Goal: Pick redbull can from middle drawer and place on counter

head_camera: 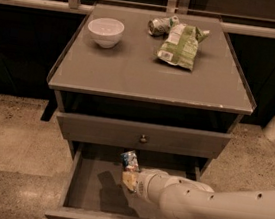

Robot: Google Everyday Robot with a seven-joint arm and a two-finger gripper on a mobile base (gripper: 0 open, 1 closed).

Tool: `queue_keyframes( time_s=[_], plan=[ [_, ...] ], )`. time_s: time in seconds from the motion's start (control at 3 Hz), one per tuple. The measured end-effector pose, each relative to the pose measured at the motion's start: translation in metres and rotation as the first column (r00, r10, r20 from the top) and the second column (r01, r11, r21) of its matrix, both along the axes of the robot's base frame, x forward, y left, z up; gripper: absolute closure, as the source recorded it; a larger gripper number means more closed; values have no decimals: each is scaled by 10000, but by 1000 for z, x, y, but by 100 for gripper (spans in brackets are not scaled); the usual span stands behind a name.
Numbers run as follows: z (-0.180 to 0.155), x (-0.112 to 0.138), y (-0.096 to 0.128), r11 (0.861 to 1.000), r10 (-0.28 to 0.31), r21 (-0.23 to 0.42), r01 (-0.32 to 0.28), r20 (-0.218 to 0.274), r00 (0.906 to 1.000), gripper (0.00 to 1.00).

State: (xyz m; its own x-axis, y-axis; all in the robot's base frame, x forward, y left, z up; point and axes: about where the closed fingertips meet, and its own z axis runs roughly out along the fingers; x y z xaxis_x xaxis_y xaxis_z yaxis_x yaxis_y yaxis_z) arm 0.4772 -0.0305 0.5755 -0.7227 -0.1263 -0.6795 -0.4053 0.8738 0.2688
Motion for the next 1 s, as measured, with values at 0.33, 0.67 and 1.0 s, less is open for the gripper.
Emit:
queue_keyframes(
  time_s=[0.33, 0.67, 1.0],
  plan=[
    [30, -6, -8, 9996, -200, -194, 211, 513, 9985, 100],
    [84, -17, -20, 9970, -223, -692, 334, 1547, 9877, 100],
    [144, -16, -21, 9957, -190, -831, 416, 2563, 9664, 100]
  ],
)
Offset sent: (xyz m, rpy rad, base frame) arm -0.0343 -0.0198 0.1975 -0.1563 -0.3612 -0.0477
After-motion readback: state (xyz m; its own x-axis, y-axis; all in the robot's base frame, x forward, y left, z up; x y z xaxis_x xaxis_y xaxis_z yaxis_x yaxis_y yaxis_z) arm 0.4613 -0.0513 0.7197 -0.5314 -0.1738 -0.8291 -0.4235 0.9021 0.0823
